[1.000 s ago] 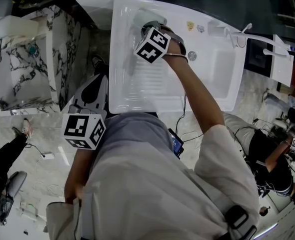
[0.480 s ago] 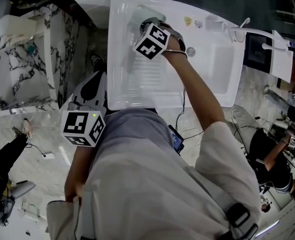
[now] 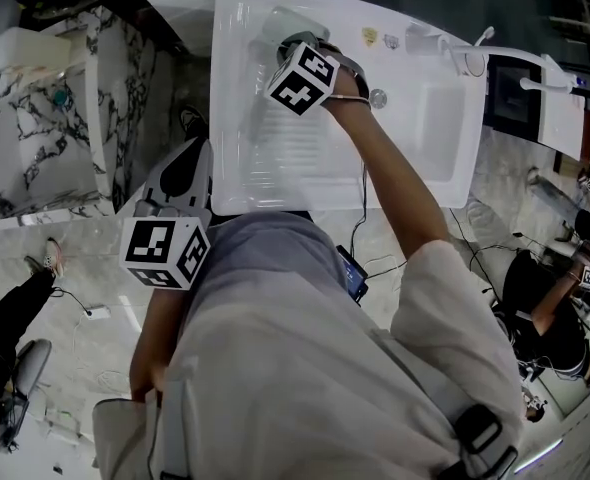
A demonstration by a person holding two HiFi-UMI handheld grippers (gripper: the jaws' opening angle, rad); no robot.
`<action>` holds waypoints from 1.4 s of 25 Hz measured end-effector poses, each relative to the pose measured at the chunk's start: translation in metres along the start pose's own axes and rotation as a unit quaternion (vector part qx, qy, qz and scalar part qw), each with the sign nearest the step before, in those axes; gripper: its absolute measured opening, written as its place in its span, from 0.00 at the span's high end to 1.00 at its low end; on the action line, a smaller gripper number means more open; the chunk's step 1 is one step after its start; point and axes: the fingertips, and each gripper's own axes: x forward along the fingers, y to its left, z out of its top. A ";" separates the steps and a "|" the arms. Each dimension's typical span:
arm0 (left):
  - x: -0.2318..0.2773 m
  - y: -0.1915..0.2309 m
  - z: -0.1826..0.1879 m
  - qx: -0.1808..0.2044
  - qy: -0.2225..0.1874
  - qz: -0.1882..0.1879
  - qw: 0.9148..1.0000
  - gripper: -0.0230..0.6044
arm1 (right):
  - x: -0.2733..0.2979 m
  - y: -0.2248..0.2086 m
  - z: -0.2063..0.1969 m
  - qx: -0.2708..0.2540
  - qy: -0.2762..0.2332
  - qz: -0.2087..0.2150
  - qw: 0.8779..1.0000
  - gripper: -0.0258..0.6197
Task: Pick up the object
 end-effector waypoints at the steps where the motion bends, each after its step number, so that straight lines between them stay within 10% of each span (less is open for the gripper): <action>1: -0.001 -0.001 0.000 -0.001 -0.001 0.000 1.000 0.95 | -0.001 0.001 0.000 0.002 -0.001 0.001 1.000 0.91; 35: -0.018 -0.026 -0.010 0.002 -0.027 0.007 1.000 0.95 | -0.047 0.034 -0.015 0.101 -0.050 0.045 0.993 0.91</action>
